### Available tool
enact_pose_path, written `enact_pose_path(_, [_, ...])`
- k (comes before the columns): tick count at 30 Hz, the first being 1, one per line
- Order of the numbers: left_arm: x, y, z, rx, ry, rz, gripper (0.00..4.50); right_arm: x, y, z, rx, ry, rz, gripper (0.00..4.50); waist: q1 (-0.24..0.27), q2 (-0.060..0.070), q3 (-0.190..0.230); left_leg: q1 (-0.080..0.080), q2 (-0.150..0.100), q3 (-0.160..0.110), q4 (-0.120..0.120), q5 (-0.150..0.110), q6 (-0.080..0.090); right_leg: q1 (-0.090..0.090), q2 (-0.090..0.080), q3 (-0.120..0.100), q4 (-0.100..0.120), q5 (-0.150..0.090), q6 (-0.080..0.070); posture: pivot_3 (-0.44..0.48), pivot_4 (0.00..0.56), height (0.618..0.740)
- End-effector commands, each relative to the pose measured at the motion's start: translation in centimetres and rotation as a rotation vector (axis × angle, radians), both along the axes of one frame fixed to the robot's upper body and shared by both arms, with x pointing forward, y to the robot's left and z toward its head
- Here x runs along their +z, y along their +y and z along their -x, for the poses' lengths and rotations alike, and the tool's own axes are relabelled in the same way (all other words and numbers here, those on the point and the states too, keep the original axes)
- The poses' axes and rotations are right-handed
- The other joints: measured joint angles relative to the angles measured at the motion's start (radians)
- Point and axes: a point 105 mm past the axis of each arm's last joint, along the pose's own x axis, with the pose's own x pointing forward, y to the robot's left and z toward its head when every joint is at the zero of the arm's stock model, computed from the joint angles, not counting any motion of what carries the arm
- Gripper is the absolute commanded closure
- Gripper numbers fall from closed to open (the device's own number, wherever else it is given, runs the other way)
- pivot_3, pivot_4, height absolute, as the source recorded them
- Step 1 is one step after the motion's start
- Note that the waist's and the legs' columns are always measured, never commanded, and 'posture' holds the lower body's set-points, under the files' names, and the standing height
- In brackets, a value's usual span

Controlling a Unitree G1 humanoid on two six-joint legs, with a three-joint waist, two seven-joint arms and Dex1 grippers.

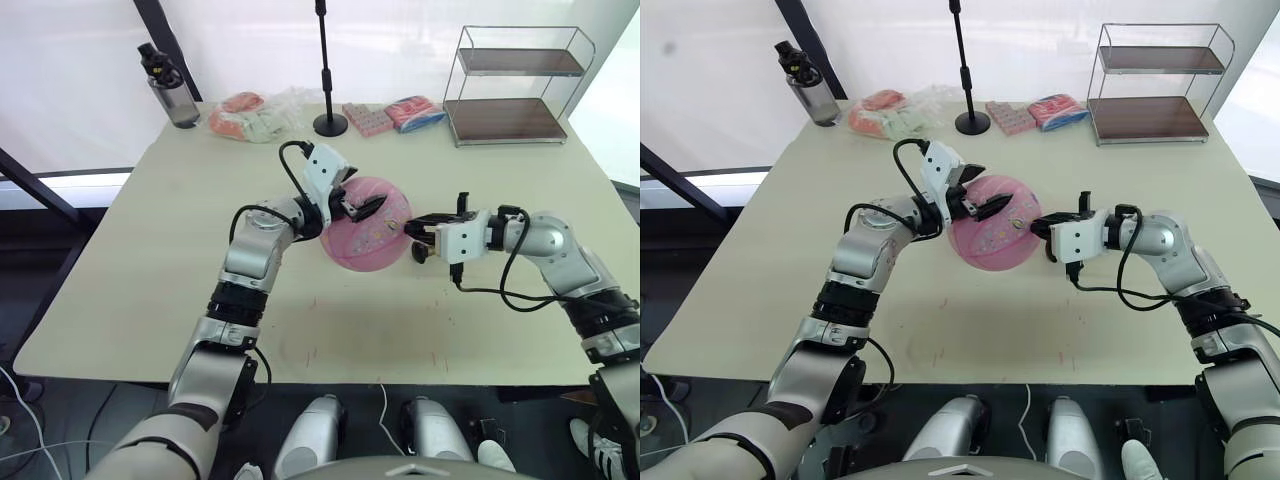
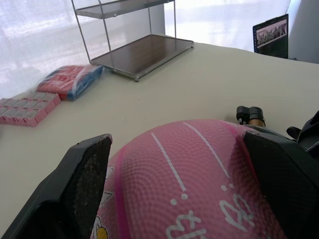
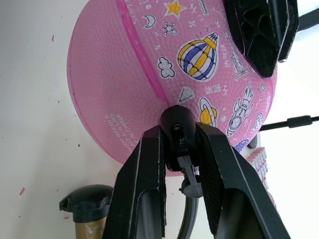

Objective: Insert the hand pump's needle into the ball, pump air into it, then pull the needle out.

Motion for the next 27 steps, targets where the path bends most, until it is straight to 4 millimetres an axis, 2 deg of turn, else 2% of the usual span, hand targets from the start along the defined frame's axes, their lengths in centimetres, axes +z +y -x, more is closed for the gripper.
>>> enact_pose_path(1, [-10.1,1.7,1.0,0.077,0.298,-0.173,0.0,2.7,-1.3,0.0,-0.026,-0.07,-0.073,4.12,0.001,0.001,-0.004,0.0,0.0,0.0,0.0,0.0,0.0,0.0,0.0,0.0,0.0,0.0,0.0,0.0,0.15,0.74])
enact_pose_path(6, [-12.8,1.9,1.5,0.097,0.361,-0.206,0.0,2.7,-2.1,0.2,-0.047,-0.069,-0.066,4.12,0.011,0.007,-0.014,0.001,-0.003,-0.002,0.0,0.0,0.0,0.003,-0.002,-0.002,-0.001,-0.001,0.001,0.0,0.15,0.74])
enact_pose_path(9, [-13.7,1.6,1.7,0.117,0.41,-0.153,0.0,3.0,-2.4,0.2,-0.064,-0.057,-0.095,4.12,0.022,0.008,-0.019,0.003,-0.006,-0.003,0.0,0.0,0.001,0.005,-0.004,-0.002,-0.002,-0.002,0.003,0.0,0.15,0.74])
enact_pose_path(13, [-15.3,1.5,2.0,0.156,0.481,-0.094,0.0,3.3,-2.9,0.2,-0.079,-0.053,-0.097,4.12,0.028,0.01,-0.021,0.018,-0.008,-0.005,-0.003,-0.005,0.008,0.022,-0.006,-0.004,-0.007,-0.005,0.007,0.0,0.15,0.74])
enact_pose_path(16, [-16.2,1.6,2.2,0.166,0.493,-0.109,0.0,3.6,-3.3,0.3,-0.084,-0.058,-0.093,4.12,0.032,0.012,-0.028,0.017,-0.013,-0.008,-0.003,-0.006,0.009,0.023,-0.011,-0.006,-0.009,-0.007,0.009,0.0,0.15,0.74])
enact_pose_path(27, [-16.9,1.4,2.3,0.156,0.497,-0.128,0.0,4.5,-5.3,0.9,-0.093,-0.059,-0.073,4.12,0.053,0.013,-0.032,0.017,-0.025,-0.012,-0.002,-0.007,0.013,0.026,-0.022,-0.009,-0.009,-0.011,0.017,0.0,0.15,0.74])
